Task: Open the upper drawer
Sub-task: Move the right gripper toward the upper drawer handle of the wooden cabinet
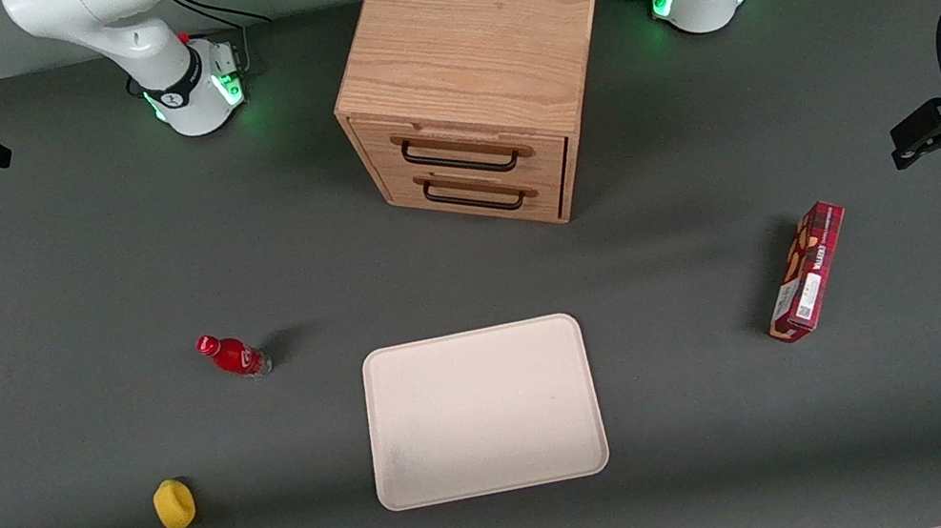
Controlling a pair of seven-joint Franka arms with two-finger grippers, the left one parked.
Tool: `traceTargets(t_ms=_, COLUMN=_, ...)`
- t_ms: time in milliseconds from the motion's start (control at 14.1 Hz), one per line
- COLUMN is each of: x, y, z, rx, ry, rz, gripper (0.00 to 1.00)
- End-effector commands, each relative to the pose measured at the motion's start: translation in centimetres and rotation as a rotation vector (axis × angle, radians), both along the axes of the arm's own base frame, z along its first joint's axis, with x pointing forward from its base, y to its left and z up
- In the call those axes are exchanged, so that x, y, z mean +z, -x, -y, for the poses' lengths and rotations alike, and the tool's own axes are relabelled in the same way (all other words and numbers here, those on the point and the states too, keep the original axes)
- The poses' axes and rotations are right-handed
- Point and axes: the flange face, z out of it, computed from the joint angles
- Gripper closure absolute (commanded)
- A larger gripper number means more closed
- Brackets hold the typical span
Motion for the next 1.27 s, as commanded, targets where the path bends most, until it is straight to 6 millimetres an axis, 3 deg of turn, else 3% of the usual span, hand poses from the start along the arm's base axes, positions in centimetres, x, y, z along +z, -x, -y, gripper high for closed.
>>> traceTargets(t_ms=0, x=0.8, y=0.0, z=0.1, rx=-0.006, ry=0.015, rz=0.000, gripper=0.00)
traceTargets(t_ms=283, x=1.6, y=-0.3, z=-0.3, rx=-0.014, ry=0.017, rz=0.016, gripper=0.00)
traceTargets(t_ms=425, x=2.2, y=0.4, z=-1.4, rx=0.078, ry=0.010, rz=-0.005, gripper=0.00)
traceTargets(t_ms=496, x=3.1, y=0.9, z=-3.4, rx=0.200, ry=0.003, rz=-0.008, gripper=0.00)
traceTargets(t_ms=637, x=2.9, y=1.4, z=-6.0, rx=0.319, ry=-0.035, rz=-0.042, gripper=0.00)
traceTargets(t_ms=708, x=2.4, y=0.9, z=-7.2, rx=0.341, ry=-0.052, rz=-0.054, gripper=0.00)
traceTargets(t_ms=920, x=1.6, y=-0.5, z=-14.0, rx=0.510, ry=-0.202, rz=-0.073, gripper=0.00)
traceTargets(t_ms=1062, x=0.3, y=-2.3, z=-17.2, rx=0.630, ry=-0.331, rz=-0.101, gripper=0.00)
traceTargets(t_ms=1204, x=-2.3, y=-3.7, z=-20.9, rx=0.690, ry=-0.457, rz=-0.143, gripper=0.00)
